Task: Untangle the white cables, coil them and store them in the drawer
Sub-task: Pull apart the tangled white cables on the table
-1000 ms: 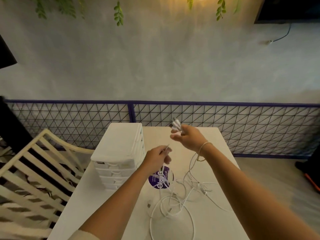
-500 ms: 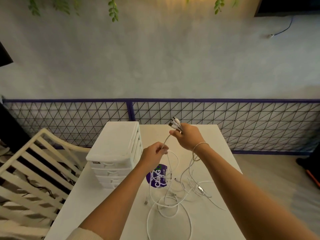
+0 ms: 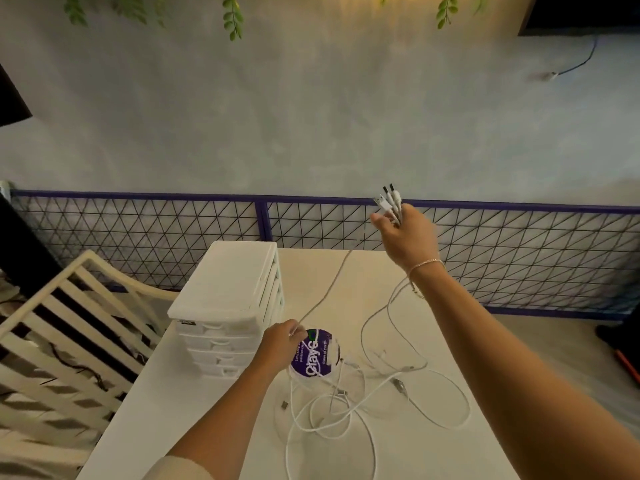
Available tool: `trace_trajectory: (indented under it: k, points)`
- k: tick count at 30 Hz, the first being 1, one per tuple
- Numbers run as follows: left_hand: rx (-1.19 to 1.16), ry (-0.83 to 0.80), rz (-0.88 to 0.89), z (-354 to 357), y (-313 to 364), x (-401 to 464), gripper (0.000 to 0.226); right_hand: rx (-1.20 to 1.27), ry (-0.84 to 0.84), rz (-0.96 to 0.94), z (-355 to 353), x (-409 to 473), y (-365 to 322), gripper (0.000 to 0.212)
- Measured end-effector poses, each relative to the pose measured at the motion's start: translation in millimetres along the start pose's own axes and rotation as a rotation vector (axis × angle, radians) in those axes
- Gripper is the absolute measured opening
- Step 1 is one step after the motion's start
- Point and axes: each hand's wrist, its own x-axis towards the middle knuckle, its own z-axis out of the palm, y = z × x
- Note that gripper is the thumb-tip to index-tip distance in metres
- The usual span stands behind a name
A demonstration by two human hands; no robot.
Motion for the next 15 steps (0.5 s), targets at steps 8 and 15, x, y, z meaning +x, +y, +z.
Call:
trace_trajectory:
  k: [8, 15]
  points:
    - [-0.101, 0.006, 0.173, -24.5, 56.3, 1.7, 0.03, -0.434, -0.361, -0.086, 19.9, -20.5, 10.3, 0.031]
    - [-0.133, 0.083, 0.323, -33.8, 81.4, -0.1, 0.025, -0.565, -0.596, -0.041, 36.5, -24.5, 7.1, 0.033]
